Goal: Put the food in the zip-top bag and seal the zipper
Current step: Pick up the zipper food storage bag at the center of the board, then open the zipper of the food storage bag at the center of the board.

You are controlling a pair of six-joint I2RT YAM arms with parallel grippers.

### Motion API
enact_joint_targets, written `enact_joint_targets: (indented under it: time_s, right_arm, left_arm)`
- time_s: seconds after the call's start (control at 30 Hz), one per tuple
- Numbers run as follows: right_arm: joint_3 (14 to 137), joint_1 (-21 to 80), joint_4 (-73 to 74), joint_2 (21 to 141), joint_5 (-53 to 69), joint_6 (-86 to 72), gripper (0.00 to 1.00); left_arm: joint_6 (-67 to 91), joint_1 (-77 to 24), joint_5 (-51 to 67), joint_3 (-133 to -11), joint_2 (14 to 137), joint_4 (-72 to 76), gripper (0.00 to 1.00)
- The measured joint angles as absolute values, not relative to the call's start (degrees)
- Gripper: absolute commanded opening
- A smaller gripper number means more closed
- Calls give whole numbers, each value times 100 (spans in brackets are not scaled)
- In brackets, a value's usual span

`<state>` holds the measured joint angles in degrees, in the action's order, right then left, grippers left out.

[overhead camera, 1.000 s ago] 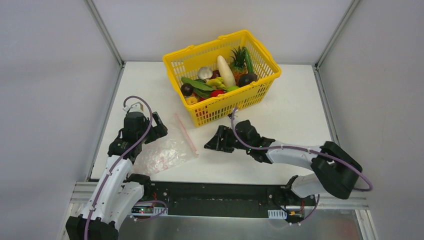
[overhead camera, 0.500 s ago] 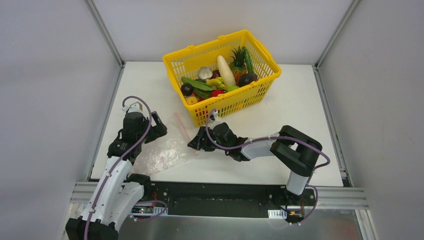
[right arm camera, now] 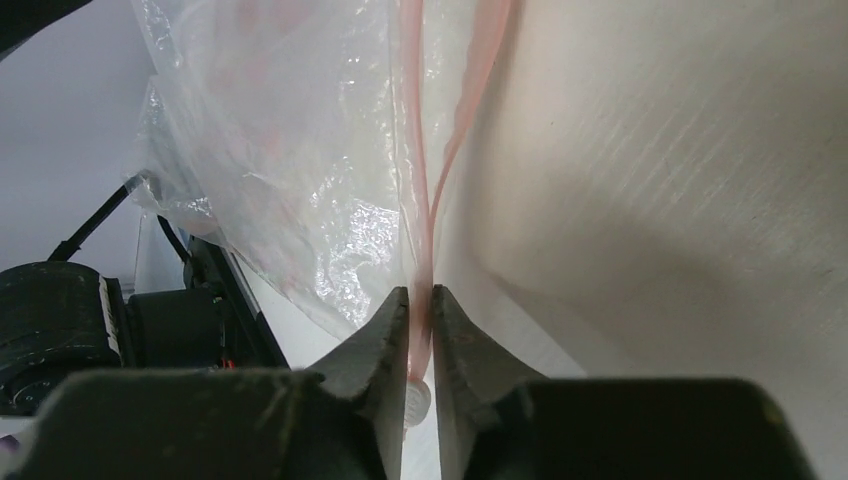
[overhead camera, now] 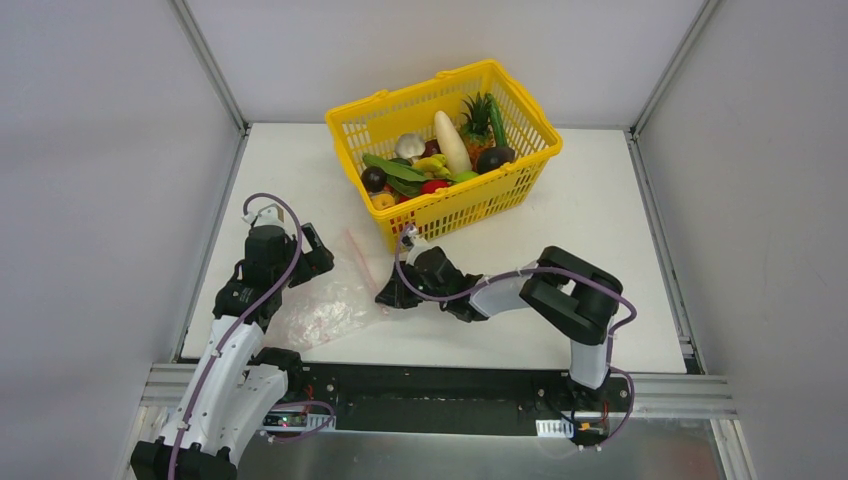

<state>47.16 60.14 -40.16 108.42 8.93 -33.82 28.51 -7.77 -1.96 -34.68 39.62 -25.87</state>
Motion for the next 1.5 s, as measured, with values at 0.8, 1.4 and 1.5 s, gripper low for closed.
enact_joint_targets:
  time_s: [0.8,1.4,1.5]
  right_arm:
    - [3225,6617,-3192,8250,1262,-2759,0]
    - [3085,6840,-2928,7795,963,-2672,0]
    - [3013,6840,-2921,7653,941,-2672,0]
  left_arm:
    - [4091,-3806,-388,-3465,4278,-2270,80]
    - [4831,-5290,-1957,-3739,5505,-2547,37]
    - [4851,-5293,-2016,-3789,5557,-2580,26]
